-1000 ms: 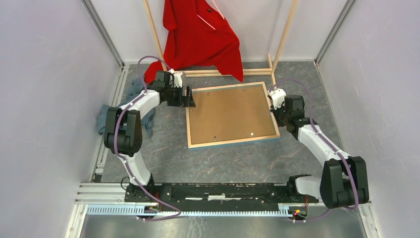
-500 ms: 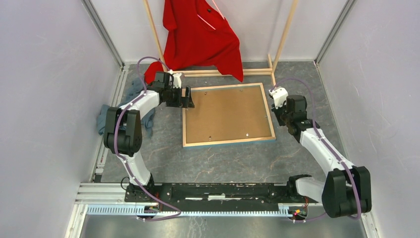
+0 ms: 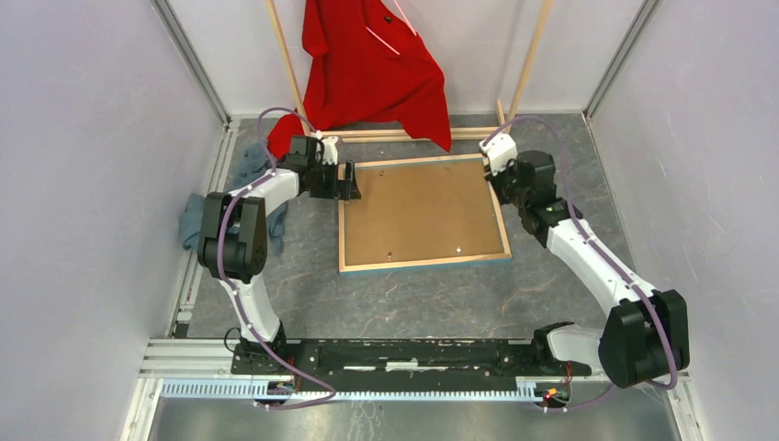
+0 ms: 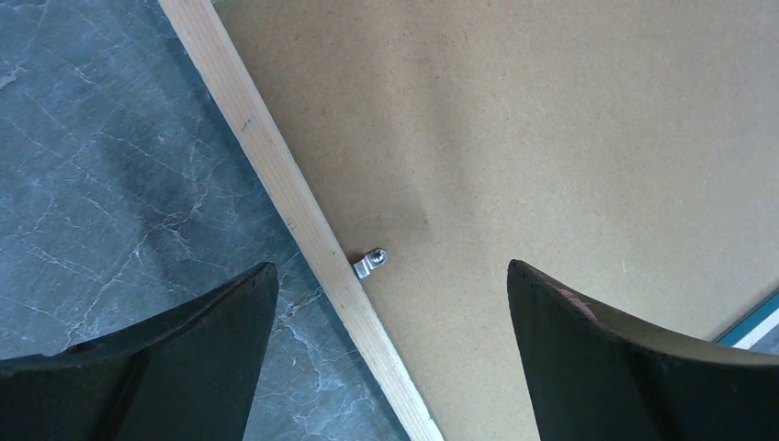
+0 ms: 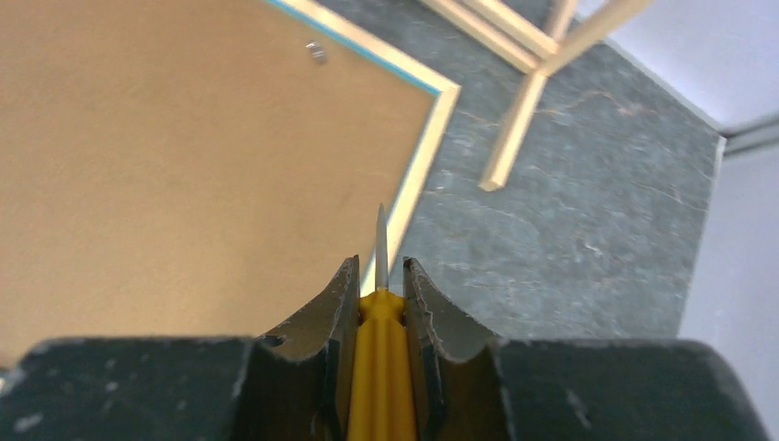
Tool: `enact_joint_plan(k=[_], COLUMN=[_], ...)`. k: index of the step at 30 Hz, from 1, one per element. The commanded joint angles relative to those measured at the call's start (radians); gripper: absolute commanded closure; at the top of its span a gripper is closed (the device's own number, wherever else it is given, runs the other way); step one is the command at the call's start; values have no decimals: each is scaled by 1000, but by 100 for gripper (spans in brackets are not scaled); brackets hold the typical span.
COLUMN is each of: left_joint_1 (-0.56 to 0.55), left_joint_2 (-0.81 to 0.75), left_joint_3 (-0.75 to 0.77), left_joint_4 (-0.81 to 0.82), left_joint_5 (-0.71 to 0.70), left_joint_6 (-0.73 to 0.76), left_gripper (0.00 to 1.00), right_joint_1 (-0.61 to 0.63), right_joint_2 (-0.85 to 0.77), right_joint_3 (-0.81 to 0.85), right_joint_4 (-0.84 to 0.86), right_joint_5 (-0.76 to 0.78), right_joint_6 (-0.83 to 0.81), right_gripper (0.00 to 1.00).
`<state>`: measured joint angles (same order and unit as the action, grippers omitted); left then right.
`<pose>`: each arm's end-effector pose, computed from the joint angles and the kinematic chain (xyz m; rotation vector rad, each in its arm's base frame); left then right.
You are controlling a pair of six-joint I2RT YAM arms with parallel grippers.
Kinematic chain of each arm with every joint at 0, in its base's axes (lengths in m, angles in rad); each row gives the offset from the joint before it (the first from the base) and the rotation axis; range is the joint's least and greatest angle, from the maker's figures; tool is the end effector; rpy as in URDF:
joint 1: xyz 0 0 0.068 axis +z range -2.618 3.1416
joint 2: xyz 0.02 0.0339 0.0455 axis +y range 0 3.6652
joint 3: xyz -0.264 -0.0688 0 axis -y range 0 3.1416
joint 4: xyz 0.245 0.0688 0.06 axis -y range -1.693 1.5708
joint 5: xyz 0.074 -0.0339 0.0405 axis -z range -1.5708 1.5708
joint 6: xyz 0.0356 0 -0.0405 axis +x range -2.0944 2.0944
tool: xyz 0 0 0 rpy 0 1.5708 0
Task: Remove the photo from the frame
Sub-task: Release the photo frame item from the photo frame.
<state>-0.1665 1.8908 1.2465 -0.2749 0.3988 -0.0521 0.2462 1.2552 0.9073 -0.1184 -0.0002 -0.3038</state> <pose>0.3919 -0.0799 0.1800 0.3103 2.4619 -0.5885 0.2781 0.0699 0.2881 -0.5533 1.9607 -0.0359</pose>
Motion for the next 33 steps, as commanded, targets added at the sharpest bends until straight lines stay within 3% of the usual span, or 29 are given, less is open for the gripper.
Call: enact_joint_plan(k=[1, 6, 12, 16, 25, 33], left_joint_1=[2, -38, -326, -462, -650, -663], left_joint_2=[-89, -206, -306, -303, -202, -157], left_joint_3=[-21, -20, -53, -70, -74, -141], left_joint_4=[74, 56, -47, -90, -92, -19], left_joint_5=[9, 85, 31, 28, -61, -58], left_joint_6=[38, 166, 482, 596, 577, 531], left_gripper=[0, 0, 0, 0, 3, 12], right_joint_1=[38, 37, -24, -64, -107, -124], right_joint_2=[-30, -21, -18, -45, -55, -42], right_joint_3=[-95, -137, -162, -187, -209, -203], right_joint_4=[101, 111, 111, 143, 159, 146], right_joint_5=[13, 7, -98, -216, -264, -286], right_joint_6=[-30, -56, -21, -21, -37, -34], right_gripper=[100, 100, 100, 100, 100, 100])
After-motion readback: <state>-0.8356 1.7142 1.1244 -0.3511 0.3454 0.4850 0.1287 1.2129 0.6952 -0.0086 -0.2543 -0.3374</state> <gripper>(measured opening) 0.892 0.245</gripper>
